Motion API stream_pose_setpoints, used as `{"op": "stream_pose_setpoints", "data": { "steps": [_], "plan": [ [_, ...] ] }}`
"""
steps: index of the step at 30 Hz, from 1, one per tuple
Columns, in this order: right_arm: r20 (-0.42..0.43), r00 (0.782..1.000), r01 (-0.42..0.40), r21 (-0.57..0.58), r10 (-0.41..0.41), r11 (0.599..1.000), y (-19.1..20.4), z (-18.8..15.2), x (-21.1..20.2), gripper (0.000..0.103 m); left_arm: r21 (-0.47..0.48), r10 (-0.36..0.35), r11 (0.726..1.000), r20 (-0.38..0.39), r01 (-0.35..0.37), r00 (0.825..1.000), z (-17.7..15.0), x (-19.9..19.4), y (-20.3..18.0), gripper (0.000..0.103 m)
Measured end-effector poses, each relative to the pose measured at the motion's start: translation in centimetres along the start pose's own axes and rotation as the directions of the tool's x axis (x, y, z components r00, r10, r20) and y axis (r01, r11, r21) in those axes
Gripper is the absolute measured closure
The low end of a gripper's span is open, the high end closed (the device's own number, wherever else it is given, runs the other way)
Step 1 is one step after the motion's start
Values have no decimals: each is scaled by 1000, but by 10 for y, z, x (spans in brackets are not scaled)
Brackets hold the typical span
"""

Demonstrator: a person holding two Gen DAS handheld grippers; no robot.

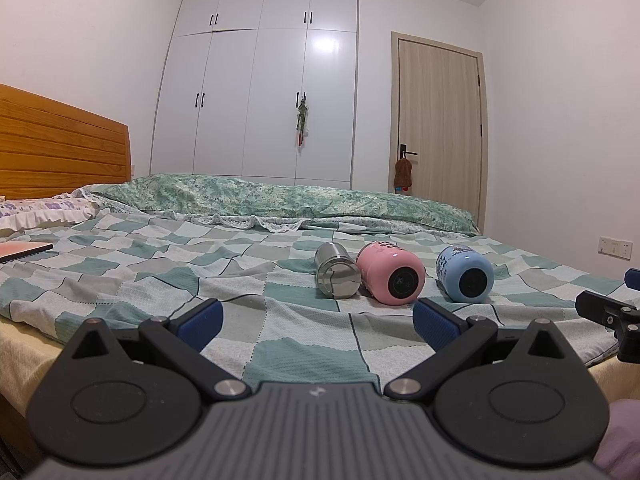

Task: Flip cup upright

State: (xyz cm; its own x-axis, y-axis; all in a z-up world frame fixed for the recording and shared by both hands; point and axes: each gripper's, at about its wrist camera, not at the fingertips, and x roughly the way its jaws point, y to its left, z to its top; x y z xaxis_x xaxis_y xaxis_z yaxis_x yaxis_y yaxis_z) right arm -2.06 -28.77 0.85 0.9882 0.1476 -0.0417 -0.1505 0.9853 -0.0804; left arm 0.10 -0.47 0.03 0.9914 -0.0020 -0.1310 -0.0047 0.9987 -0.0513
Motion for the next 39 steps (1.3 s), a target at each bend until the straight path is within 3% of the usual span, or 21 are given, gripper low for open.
{"op": "stream_pose_setpoints", "data": {
  "steps": [18,25,28,34,39],
  "plan": [
    [-9,1000,-5,-2,5,1000,-1,0,1,0,0,5,1000,-3,-5,1000,0,0,-1,0],
    [-15,997,-76,-17,76,997,3,12,14,0,-1,2,1000,-57,-2,998,11,5,0,0],
    [-22,995,-94,-17,94,995,5,22,23,0,-18,11,1000,-111,-13,994,21,18,3,0],
    [-16,990,-140,-17,140,990,4,38,58,0,-20,28,999,-142,-32,989,45,50,8,0],
    [-33,986,-166,-3,165,986,0,49,104,0,-1,49,999,-205,-50,978,68,90,7,0]
  ]
}}
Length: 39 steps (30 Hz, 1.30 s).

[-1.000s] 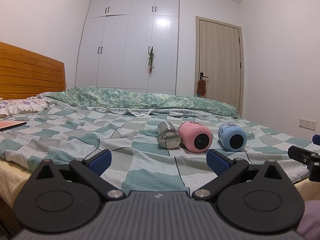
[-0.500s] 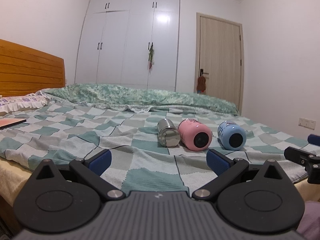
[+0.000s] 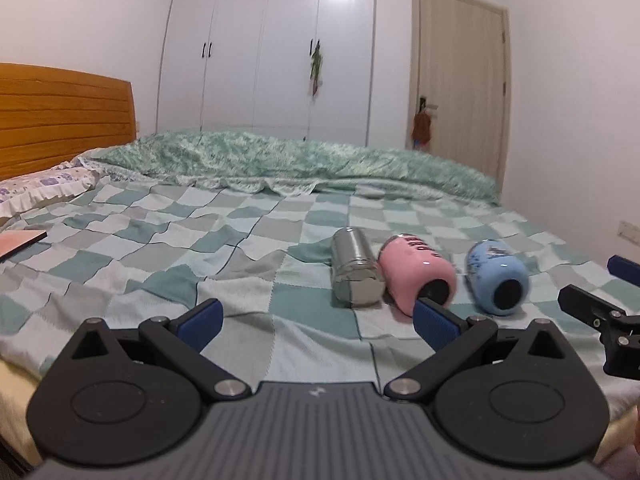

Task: Flip cup upright
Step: 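Move the right tool to the silver bottle and close its fingers around it, then lift the silver bottle with the right tool and rotate it open end up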

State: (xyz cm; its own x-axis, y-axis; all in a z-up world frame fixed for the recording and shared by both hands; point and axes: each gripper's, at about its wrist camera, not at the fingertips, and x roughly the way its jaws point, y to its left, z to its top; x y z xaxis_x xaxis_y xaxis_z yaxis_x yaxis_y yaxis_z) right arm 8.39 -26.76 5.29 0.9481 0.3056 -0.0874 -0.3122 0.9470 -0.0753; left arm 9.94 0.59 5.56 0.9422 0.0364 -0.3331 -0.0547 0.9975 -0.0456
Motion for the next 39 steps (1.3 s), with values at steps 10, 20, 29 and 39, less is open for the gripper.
{"op": "stream_pose_setpoints", "data": {
  "steps": [10,20,29,39],
  "plan": [
    [-47,998,-33,-1,33,999,-33,23,95,0,23,17,1000,-185,-13,983,49,97,-11,0],
    [-230,970,-87,-13,82,996,-86,50,199,0,70,32,998,-401,-5,916,86,216,-37,0],
    [-307,948,-72,36,80,997,-122,44,240,0,-37,-16,999,-557,-6,830,77,298,-28,2],
    [-305,947,-96,42,105,994,-116,40,236,0,-170,-130,985,-600,33,789,69,317,-14,41]
  ]
}}
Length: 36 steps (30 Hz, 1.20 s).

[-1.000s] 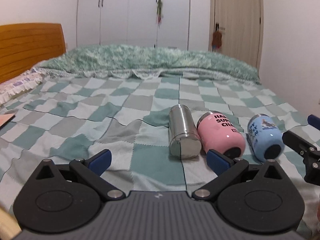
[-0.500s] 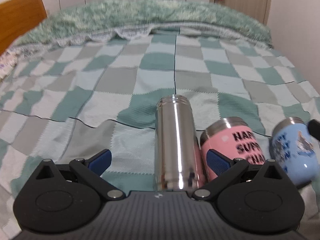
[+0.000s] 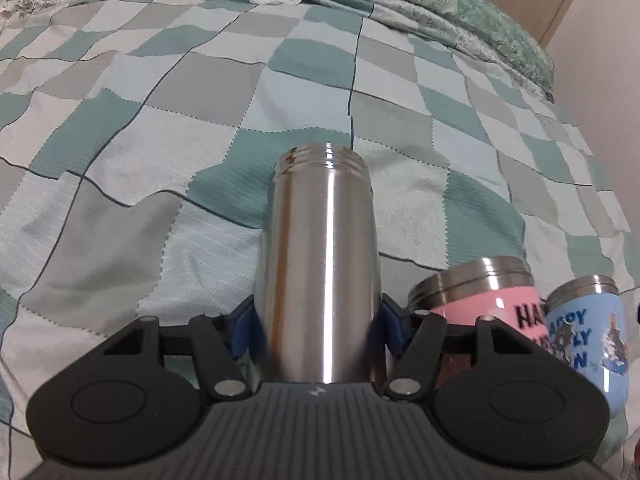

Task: Flip cup upright
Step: 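Lift the silver bottle with the right tool and rotate it open end up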

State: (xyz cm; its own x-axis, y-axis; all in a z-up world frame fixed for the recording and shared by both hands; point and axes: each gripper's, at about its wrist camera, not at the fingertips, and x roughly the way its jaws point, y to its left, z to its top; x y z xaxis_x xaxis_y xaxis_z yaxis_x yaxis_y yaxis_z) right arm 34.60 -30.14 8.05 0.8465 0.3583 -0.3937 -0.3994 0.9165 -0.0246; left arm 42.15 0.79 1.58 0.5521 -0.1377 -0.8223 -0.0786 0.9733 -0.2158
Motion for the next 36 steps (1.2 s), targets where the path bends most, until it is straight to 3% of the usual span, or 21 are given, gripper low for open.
{"op": "stream_pose_setpoints", "data": {
  "steps": [8,18,27,30,36],
  "plan": [
    [8,1000,-12,1,12,1000,23,9,-38,0,36,-5,999,57,3,998,-24,-62,-3,41],
    [3,997,-71,-2,71,998,80,6,-112,0,45,-5,999,43,3,999,-110,-137,9,41],
    [-66,994,-81,23,82,996,118,-29,-150,0,59,29,998,-12,-28,1000,-183,-137,22,41],
    [-91,993,-69,35,72,997,124,-40,-157,0,101,84,991,10,-84,996,-195,-131,19,40],
    [-125,991,-31,44,37,999,125,-56,-167,0,127,96,987,22,-98,995,-197,-129,12,40]
  ]
}}
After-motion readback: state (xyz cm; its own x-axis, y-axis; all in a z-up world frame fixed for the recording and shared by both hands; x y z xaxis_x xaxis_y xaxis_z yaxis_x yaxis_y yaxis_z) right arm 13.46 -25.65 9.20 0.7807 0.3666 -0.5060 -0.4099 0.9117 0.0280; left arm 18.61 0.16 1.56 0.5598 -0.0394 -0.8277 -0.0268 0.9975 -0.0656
